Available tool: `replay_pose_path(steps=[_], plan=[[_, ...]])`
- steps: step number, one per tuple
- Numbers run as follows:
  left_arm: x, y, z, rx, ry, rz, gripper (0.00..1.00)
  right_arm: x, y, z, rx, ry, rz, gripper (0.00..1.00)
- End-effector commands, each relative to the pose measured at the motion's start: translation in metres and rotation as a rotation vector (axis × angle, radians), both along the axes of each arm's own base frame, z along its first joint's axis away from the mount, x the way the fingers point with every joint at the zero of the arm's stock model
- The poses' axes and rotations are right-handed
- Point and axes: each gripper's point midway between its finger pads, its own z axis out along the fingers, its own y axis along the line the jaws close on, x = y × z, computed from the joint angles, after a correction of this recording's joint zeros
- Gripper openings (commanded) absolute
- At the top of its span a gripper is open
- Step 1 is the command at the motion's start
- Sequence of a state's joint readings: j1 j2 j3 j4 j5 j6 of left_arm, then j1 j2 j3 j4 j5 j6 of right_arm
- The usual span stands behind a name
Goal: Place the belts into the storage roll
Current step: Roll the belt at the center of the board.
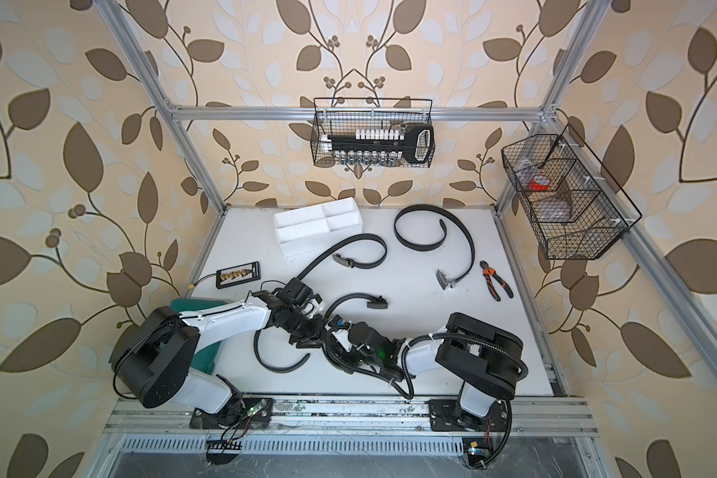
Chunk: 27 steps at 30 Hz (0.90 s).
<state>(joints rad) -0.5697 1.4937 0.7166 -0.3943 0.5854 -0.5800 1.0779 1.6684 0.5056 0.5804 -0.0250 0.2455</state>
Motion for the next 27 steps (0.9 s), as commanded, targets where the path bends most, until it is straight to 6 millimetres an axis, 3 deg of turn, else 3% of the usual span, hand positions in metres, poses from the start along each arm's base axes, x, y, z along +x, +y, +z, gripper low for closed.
replay_pose_path(steps=[1, 8, 14, 18, 19, 24, 27], plan=[[0.008, -0.012, 0.005, -0.017, -0.045, -0.032, 0.58, -0.022, -0.034, -0.050, -0.187, 0.111, 0.004, 0.00], [0.012, -0.017, -0.006, 0.030, -0.049, -0.057, 0.55, -0.025, -0.032, -0.046, -0.177, 0.114, 0.022, 0.00], [0.004, -0.026, -0.015, 0.083, -0.054, -0.117, 0.32, -0.026, -0.032, -0.043, -0.169, 0.115, 0.024, 0.00], [0.002, -0.021, -0.015, 0.126, -0.074, -0.128, 0.16, -0.023, -0.036, -0.037, -0.177, 0.138, -0.018, 0.00], [0.002, -0.019, -0.014, 0.135, -0.082, -0.128, 0.14, -0.024, -0.037, -0.031, -0.167, 0.140, -0.024, 0.05], [0.003, -0.011, -0.009, 0.173, -0.112, -0.141, 0.08, -0.021, -0.048, 0.013, -0.046, 0.175, -0.106, 0.62], [0.001, -0.012, -0.010, 0.181, -0.115, -0.155, 0.08, -0.012, -0.062, 0.042, 0.005, 0.195, -0.171, 0.77]])
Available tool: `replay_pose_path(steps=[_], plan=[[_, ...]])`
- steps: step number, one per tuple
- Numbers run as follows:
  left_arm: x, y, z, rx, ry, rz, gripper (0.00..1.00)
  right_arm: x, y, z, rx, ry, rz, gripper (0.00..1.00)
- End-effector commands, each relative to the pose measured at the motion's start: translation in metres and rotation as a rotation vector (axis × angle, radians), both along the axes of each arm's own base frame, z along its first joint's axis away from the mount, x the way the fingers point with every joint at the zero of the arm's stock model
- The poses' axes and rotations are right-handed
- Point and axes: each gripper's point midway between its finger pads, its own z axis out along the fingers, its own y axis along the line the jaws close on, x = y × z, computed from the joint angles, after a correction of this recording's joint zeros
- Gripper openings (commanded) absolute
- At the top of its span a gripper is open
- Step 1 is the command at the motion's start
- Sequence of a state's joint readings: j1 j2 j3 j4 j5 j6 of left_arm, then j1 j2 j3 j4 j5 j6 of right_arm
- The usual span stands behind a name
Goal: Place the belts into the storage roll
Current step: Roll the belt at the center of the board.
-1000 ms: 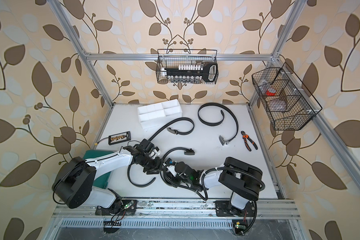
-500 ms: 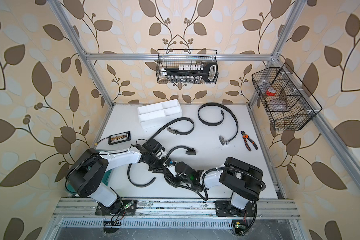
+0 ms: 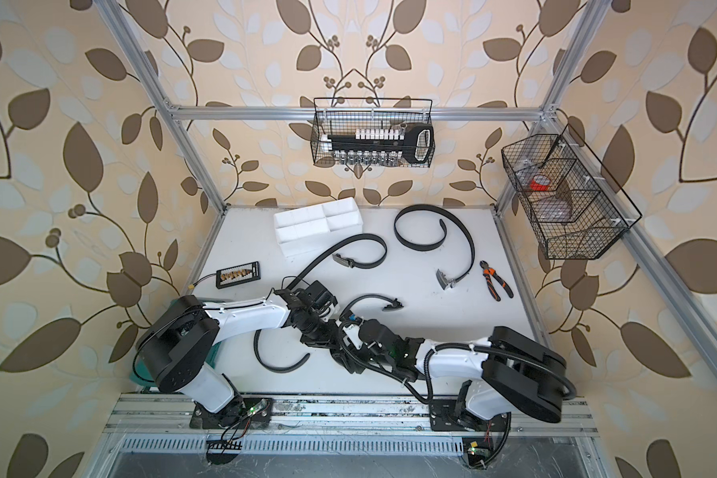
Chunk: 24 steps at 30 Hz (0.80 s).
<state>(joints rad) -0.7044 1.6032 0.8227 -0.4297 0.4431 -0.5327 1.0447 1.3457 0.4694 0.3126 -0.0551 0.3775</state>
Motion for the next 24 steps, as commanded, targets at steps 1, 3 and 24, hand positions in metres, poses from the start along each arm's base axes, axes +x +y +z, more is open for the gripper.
replay_pose_path(steps=[1, 3, 24], plan=[[0.002, 0.011, 0.004, 0.057, -0.046, -0.029, 0.07, 0.001, -0.036, 0.001, -0.059, 0.099, -0.098, 0.83], [0.003, 0.015, 0.004, 0.081, -0.058, -0.037, 0.07, 0.012, -0.049, 0.023, -0.050, 0.085, -0.148, 0.99], [0.009, 0.007, 0.011, 0.074, -0.061, -0.041, 0.00, 0.008, -0.035, 0.037, 0.213, 0.248, -0.010, 0.95]])
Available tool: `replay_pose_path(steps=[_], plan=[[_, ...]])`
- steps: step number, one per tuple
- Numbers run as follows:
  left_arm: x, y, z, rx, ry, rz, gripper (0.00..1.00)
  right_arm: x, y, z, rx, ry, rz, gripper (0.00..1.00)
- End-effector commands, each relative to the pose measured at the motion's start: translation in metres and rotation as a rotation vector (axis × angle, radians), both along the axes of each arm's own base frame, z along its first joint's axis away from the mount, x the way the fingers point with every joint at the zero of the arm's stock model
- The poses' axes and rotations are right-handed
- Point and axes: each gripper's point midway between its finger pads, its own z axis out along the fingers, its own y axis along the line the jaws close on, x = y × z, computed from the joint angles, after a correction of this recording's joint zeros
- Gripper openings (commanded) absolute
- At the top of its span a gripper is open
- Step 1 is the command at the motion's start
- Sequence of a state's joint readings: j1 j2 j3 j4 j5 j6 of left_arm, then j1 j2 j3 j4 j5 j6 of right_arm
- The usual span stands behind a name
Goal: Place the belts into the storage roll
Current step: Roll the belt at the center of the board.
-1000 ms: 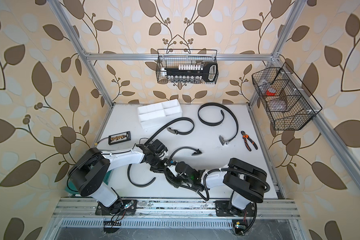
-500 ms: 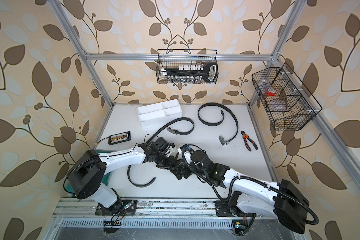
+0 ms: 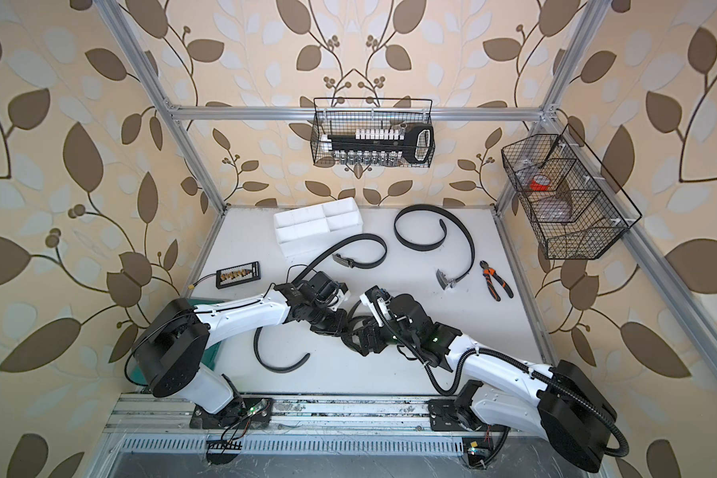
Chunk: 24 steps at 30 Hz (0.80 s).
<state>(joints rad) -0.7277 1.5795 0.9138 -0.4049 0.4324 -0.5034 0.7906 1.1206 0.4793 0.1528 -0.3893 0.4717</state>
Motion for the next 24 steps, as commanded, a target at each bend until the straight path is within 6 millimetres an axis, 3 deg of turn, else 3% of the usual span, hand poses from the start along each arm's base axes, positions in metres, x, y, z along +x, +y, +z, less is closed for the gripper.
replay_pose_path(steps=[1, 11, 18, 21, 24], plan=[[-0.015, 0.035, -0.027, 0.162, 0.069, 0.012, 0.00, -0.011, 0.004, -0.017, 0.034, 0.076, 0.042, 0.95], [-0.017, 0.032, -0.034, 0.154, 0.101, 0.019, 0.00, -0.023, 0.035, 0.009, 0.223, 0.055, 0.137, 0.98], [-0.017, 0.027, -0.035, 0.130, 0.116, 0.024, 0.00, -0.015, 0.049, 0.022, 0.316, 0.035, 0.070, 0.99], [-0.017, 0.032, -0.035, 0.153, 0.106, 0.028, 0.00, -0.007, 0.046, 0.020, 0.265, 0.005, 0.009, 0.99], [-0.014, 0.050, -0.035, 0.249, 0.070, 0.020, 0.00, 0.002, 0.027, 0.017, 0.148, -0.059, -0.063, 0.99]])
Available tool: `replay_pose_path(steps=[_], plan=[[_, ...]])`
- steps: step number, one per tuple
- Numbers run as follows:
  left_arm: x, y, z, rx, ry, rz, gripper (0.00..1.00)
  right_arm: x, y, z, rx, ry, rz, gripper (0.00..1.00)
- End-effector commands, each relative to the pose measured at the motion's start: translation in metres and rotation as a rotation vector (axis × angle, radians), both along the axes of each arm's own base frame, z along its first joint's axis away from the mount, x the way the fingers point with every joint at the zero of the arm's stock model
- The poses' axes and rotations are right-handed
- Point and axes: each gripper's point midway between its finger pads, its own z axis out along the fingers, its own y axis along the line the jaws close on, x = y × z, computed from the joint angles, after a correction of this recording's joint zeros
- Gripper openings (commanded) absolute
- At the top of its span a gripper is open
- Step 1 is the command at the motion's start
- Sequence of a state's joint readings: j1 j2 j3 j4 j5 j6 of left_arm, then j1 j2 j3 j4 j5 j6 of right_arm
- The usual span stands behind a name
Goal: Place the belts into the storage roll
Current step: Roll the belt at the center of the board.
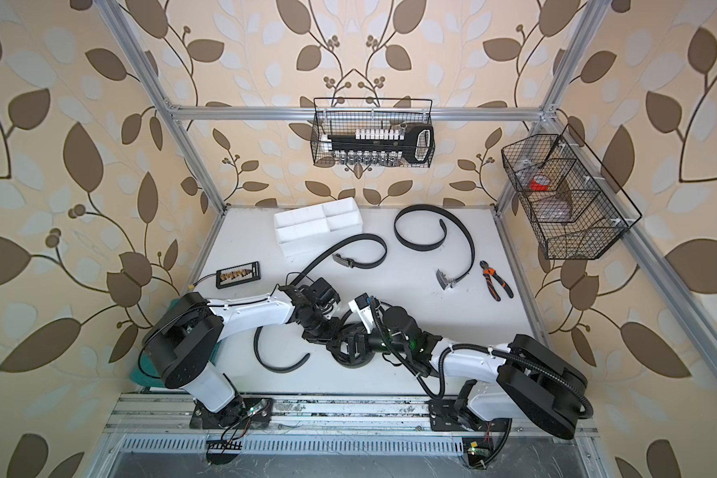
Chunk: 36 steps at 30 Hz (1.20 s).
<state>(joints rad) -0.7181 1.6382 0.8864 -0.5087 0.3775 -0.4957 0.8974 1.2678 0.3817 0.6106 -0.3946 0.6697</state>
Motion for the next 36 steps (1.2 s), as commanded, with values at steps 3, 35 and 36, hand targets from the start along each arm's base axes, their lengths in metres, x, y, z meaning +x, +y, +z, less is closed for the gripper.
replay_pose_path(steps=[3, 35, 36], plan=[[0.007, 0.033, 0.006, 0.157, -0.065, -0.024, 0.00, 0.027, -0.045, 0.009, -0.177, -0.133, -0.182, 0.98], [0.025, 0.035, 0.006, 0.270, -0.069, -0.086, 0.00, 0.138, -0.085, -0.098, -0.944, -0.021, -0.071, 0.09], [0.026, 0.035, 0.006, 0.275, -0.068, -0.088, 0.00, 0.140, -0.088, -0.095, -0.940, -0.023, -0.094, 0.03]])
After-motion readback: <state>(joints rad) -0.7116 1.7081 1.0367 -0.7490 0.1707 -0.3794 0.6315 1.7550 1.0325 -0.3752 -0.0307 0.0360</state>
